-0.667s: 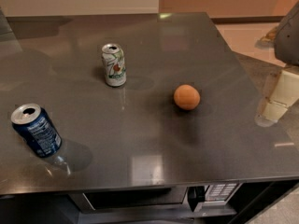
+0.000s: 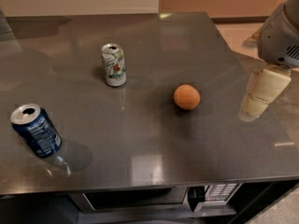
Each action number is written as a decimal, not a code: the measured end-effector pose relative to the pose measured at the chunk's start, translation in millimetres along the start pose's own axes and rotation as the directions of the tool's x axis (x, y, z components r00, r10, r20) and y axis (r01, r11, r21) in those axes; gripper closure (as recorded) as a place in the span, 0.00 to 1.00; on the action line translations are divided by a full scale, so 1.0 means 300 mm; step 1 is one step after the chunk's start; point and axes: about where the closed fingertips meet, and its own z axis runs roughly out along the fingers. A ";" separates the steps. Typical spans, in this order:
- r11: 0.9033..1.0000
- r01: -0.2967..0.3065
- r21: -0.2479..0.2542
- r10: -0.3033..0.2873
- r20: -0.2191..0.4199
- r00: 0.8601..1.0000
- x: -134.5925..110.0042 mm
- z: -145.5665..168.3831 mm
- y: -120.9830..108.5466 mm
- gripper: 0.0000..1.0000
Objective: Move orange near pepsi can
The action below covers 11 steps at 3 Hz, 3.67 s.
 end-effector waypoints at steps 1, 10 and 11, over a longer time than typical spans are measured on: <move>1.000 0.003 -0.021 -0.002 0.033 0.999 -0.060 0.076 -0.027 0.00; 0.983 0.098 -0.157 -0.069 0.182 0.981 -0.311 0.409 -0.027 0.87; 0.971 0.164 -0.172 -0.123 0.227 0.966 -0.423 0.349 0.046 1.00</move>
Offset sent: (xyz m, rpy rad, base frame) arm 0.0552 0.0627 -0.0534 0.1181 0.0374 0.0628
